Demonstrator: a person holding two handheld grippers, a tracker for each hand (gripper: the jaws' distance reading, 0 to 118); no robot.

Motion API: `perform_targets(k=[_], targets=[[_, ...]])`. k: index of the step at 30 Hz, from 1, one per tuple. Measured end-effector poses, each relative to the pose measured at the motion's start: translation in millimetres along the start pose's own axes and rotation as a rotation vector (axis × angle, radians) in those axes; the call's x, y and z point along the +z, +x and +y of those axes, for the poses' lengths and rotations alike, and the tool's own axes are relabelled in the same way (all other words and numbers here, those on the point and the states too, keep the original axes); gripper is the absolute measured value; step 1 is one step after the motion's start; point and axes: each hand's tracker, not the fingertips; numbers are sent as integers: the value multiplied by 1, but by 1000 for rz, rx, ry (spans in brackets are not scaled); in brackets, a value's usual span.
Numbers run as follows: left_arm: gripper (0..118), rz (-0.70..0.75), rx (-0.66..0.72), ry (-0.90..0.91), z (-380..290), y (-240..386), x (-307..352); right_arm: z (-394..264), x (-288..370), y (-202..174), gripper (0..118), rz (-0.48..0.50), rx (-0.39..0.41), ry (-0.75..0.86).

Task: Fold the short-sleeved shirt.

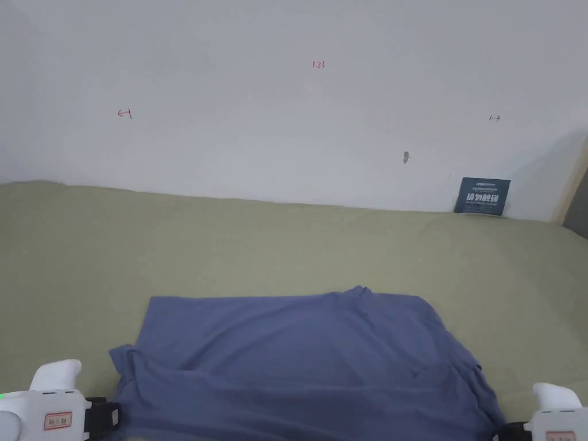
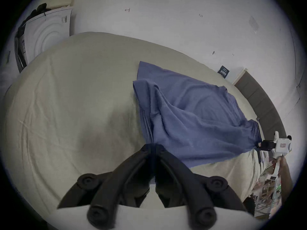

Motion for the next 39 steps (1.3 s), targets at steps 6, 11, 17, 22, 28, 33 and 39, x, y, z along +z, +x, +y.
perform_targets(k=[6, 11, 17, 22, 28, 33, 39], targets=[[4, -9, -19, 7, -8, -4, 27, -17, 40, -8, 6, 4, 36, 25], [4, -20, 1, 7, -40, -15, 53, -44, 66, -8, 6, 18, 58, 19], [4, -18, 39, -8, -95, -26, 79, -86, 81, 2, 6, 29, 28, -16], [4, -34, 133, -42, -130, -43, 68, -111, 59, 17, 6, 5, -9, -54], [5, -55, 159, -25, -139, -50, 62, -118, 48, 26, 8, -5, -31, -56], [63, 39, 82, 8, -122, -38, 95, -109, 73, 12, 89, -116, 60, 27], [66, 74, -37, 108, -78, -10, 134, -81, 107, -22, 92, -183, 231, 184]])
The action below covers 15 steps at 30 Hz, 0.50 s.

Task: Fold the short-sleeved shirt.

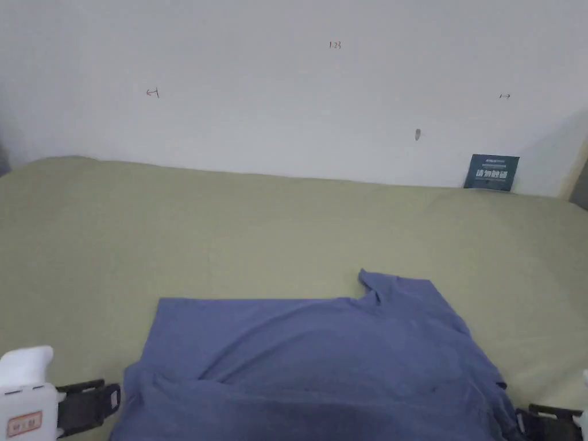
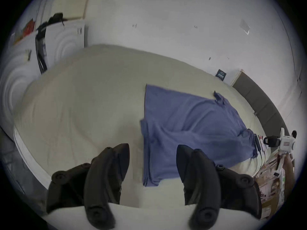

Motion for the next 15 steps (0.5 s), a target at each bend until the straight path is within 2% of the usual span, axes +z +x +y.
perform_targets(k=[4, 5, 6, 7, 8, 9, 11, 12, 15], targets=[[66, -22, 14, 25, 24, 20, 0, 25, -1, -15, 92, 43, -22, 17], [65, -47, 13, 39, 31, 24, -5, 32, -3, -19, 86, 61, -34, 13], [61, -56, 9, 47, 37, 27, -10, 39, -6, -23, 72, 73, -46, -1], [50, -57, 4, 49, 44, 32, -15, 46, -8, -27, 50, 83, -55, -25], [19, -61, 0, 51, 51, 32, -22, 52, -12, -31, 11, 93, -62, -40], [5, -63, -8, 54, 58, 35, -29, 58, -18, -35, 1, 102, -60, -53], [3, -32, -32, 62, 71, 44, -39, 67, -30, -43, 0, 77, -43, -46], [0, -34, -41, 57, 80, 46, -45, 74, -37, -46, 0, 78, -37, -47], [0, -45, -50, 34, 104, 50, -72, 92, -55, -52, 0, 103, -43, -44]])
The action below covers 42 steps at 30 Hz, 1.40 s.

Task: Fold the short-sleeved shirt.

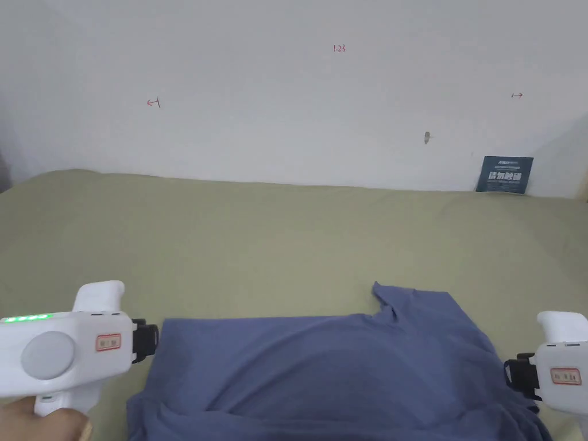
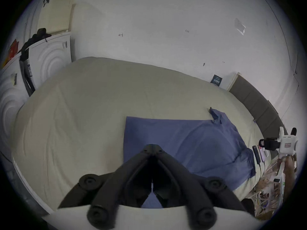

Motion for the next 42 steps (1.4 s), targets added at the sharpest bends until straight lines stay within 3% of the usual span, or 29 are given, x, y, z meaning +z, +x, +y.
perform_targets(k=[3, 7, 11, 14, 16, 17, 18, 21, 22, 23, 24, 25, 27, 31, 33, 34, 35, 36, 37, 38, 39, 40, 42], targets=[[0, 84, -46, -20, 30, -3, -30, 19, -17, -5, 0, 5, 5, 10], [0, 59, 15, -128, 59, -18, -94, 34, -35, -5, 0, 28, -20, 14], [2, 77, 19, -241, 78, -26, -147, 49, -57, 6, 0, -6, 10, -8], [24, 132, -10, -273, 82, -28, -172, 62, -69, 23, 0, -18, 12, -17], [54, 113, -17, -299, 80, -32, -189, 72, -77, 35, 0, -62, 17, -12], [76, 96, -13, -313, 74, -30, -190, 77, -81, 40, 0, -65, 19, -10], [82, 85, -9, -323, 69, -30, -195, 82, -86, 46, 0, -66, 17, -10], [82, 93, -62, -278, 64, -25, -189, 98, -109, 65, 4, -15, -13, -49], [78, 86, -60, -272, 62, -25, -185, 102, -119, 72, 22, 11, -49, -61], [57, 82, -61, -263, 62, -26, -182, 105, -128, 78, 73, 14, -65, -81], [20, 69, -56, -240, 59, -28, -178, 108, -140, 81, 110, 6, -75, -109], [2, 66, -49, -233, 59, -30, -174, 109, -154, 84, 117, 4, -79, -156], [2, 62, -24, -232, 53, -32, -171, 109, -173, 85, 109, -11, -78, -157], [2, 46, -29, -255, 50, -33, -175, 106, -218, 73, 109, -29, -72, -305], [2, 49, -29, -257, 52, -33, -178, 108, -236, 75, 101, -34, -69, -321], [2, 51, -25, -259, 51, -33, -178, 108, -239, 71, 82, -43, -72, -312], [2, 52, -23, -259, 50, -32, -179, 108, -240, 70, 50, -41, -72, -309], [2, 53, -24, -261, 49, -32, -180, 111, -235, 67, 38, -29, -75, -324], [2, 56, -25, -263, 52, -31, -181, 111, -234, 64, 1, -65, -60, -355], [2, 56, -28, -265, 52, -31, -183, 112, -229, 63, 0, -90, -32, -341], [2, 58, -34, -267, 53, -29, -183, 113, -228, 64, 0, 7, -63, -353], [2, 64, -39, -266, 52, -27, -183, 119, -223, 64, 0, 29, -123, -357], [2, 72, -51, -264, 56, -23, -179, 122, -216, 58, 0, -11, -90, -322]])
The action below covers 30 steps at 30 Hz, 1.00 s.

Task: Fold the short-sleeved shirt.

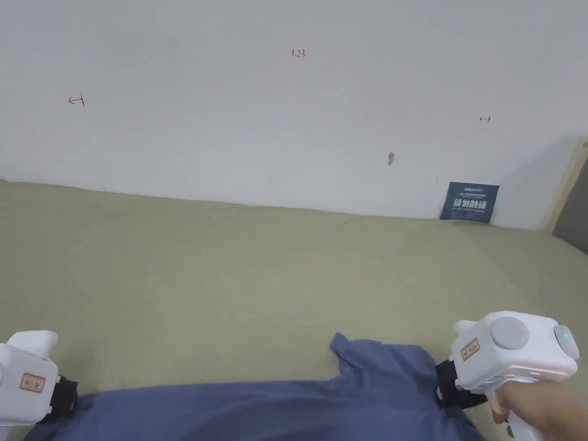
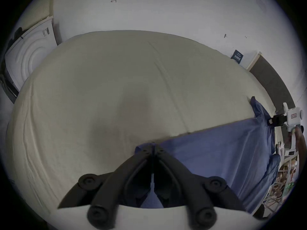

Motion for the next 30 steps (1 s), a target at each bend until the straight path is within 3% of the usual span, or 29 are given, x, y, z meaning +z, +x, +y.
perform_targets(k=[5, 10, 13, 22, 30], targets=[[2, -41, -37, 35, 3, 5, 24, -5, 48, -6, 0, 44, 39, 94], [2, -109, -87, 65, -2, -1, 62, -34, 105, -10, 0, 61, 160, 148], [2, -114, -65, 92, -16, -9, 91, -58, 136, -8, 0, 51, 181, 167], [2, -144, -34, 153, -81, -28, 164, -163, 216, 10, 0, 103, 161, 253], [2, -188, 59, 126, -182, -35, 162, -275, 190, 44, 0, 133, 40, 147]])
